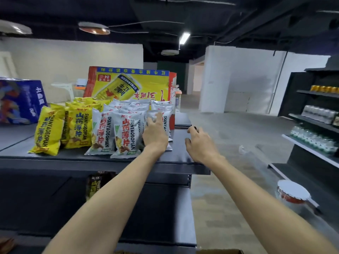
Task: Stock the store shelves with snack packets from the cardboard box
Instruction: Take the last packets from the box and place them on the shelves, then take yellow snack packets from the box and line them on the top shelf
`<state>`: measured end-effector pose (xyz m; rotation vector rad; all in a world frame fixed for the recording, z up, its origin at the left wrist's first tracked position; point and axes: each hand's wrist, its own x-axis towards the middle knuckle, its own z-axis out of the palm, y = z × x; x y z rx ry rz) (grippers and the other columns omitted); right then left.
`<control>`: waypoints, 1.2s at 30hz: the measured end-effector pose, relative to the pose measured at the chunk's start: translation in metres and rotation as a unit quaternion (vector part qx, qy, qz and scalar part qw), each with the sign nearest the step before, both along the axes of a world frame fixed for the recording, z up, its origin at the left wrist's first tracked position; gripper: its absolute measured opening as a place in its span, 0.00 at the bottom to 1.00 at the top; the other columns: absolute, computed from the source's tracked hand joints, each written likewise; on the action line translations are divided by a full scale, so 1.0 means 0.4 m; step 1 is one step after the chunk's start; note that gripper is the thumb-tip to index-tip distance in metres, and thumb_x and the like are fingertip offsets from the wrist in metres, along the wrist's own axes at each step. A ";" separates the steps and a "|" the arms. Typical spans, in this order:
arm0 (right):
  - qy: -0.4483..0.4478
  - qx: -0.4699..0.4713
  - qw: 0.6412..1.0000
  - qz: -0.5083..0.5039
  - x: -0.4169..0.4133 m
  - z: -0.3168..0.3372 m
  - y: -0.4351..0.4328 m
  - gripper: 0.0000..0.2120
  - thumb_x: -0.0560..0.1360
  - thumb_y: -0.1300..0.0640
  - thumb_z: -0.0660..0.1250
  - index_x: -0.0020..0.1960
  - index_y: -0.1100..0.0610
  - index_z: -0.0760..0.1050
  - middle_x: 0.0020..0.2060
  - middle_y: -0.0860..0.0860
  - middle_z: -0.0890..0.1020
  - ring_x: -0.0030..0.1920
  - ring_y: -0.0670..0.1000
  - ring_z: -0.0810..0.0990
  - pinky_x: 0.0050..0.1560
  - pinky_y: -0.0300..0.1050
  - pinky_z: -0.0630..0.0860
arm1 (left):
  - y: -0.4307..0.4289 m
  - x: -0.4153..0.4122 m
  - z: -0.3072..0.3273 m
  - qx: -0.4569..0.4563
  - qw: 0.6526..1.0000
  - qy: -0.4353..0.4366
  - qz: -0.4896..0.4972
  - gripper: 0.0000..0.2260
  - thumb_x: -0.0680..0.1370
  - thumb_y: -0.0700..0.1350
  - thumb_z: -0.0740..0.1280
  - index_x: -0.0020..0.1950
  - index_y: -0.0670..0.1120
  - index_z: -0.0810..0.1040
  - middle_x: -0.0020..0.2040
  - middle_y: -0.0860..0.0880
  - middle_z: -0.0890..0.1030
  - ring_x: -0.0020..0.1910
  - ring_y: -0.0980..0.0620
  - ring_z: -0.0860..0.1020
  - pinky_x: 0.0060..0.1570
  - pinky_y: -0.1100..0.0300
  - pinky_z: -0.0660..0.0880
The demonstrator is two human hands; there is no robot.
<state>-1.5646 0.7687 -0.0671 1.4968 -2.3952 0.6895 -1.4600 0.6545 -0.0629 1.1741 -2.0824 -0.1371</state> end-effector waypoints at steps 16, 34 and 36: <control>-0.028 0.043 0.996 0.072 -0.128 -0.040 0.011 0.15 0.82 0.55 0.54 0.67 0.56 0.66 0.63 0.58 0.72 0.62 0.61 0.71 0.60 0.56 0.71 | 0.067 -0.036 -0.010 0.005 0.989 -0.105 0.105 0.22 0.75 0.40 0.68 0.67 0.46 0.67 0.63 0.42 0.75 0.55 0.38 0.79 0.46 0.49 0.76; 0.031 0.140 0.990 -0.013 -0.358 -0.114 0.200 0.14 0.79 0.54 0.59 0.62 0.55 0.72 0.60 0.55 0.77 0.59 0.59 0.76 0.48 0.49 0.71 | 0.364 -0.266 -0.043 -0.056 0.977 -0.185 -0.091 0.09 0.76 0.46 0.66 0.55 0.47 0.77 0.52 0.45 0.81 0.52 0.40 0.80 0.46 0.53 0.72; 0.018 0.148 0.988 -0.029 -0.400 -0.160 0.239 0.14 0.79 0.52 0.59 0.62 0.56 0.71 0.60 0.56 0.77 0.58 0.60 0.76 0.48 0.49 0.71 | 0.405 -0.320 -0.082 -0.050 0.974 -0.180 -0.125 0.08 0.76 0.45 0.66 0.54 0.46 0.77 0.52 0.45 0.80 0.51 0.40 0.80 0.45 0.53 0.72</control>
